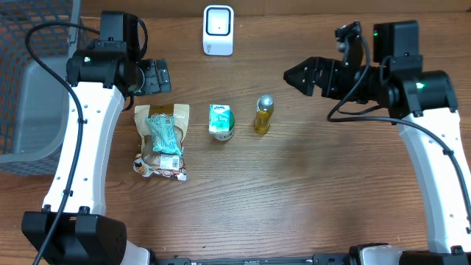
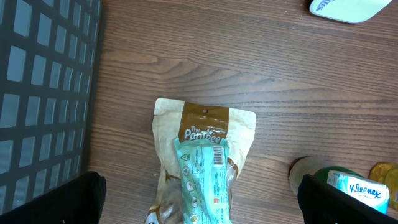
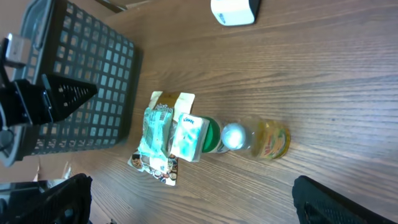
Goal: Scan the item barcode
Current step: 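Lower the open right gripper over the yellow bottle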
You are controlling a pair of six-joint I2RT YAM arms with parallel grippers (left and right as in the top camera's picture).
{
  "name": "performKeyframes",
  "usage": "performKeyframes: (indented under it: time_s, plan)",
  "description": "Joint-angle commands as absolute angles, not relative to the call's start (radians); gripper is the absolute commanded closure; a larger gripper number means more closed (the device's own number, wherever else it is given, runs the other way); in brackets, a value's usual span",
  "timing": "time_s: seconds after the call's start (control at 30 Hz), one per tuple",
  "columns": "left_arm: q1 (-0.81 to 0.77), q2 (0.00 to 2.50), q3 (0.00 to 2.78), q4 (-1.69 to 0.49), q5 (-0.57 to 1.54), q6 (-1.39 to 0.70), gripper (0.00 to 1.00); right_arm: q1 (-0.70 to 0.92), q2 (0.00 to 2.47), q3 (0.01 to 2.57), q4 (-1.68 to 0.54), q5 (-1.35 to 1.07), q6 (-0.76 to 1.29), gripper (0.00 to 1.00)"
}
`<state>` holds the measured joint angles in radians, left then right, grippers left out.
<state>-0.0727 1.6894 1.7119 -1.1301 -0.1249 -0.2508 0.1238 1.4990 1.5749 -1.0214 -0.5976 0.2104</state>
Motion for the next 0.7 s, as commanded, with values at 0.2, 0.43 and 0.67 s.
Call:
performKeyframes:
  time_s: [0.2,0.43,0.67]
  plan:
    - [-0.079,1.687,1.732,-1.129,-0.138,-0.232,0.0,0.31,1.554,1.566,-0.995,-0.178,0.335,0.0]
    - [-0.079,1.687,1.732,-1.129,-0.138,-0.232,0.01,0.385,1.581,1.566,-0.946,-0.103,0.346,0.0]
    - [-0.079,1.687,1.732,-1.129,-0.138,-0.232,0.0,0.411,1.647,1.565,-0.943,-0.067,0.371,0.0]
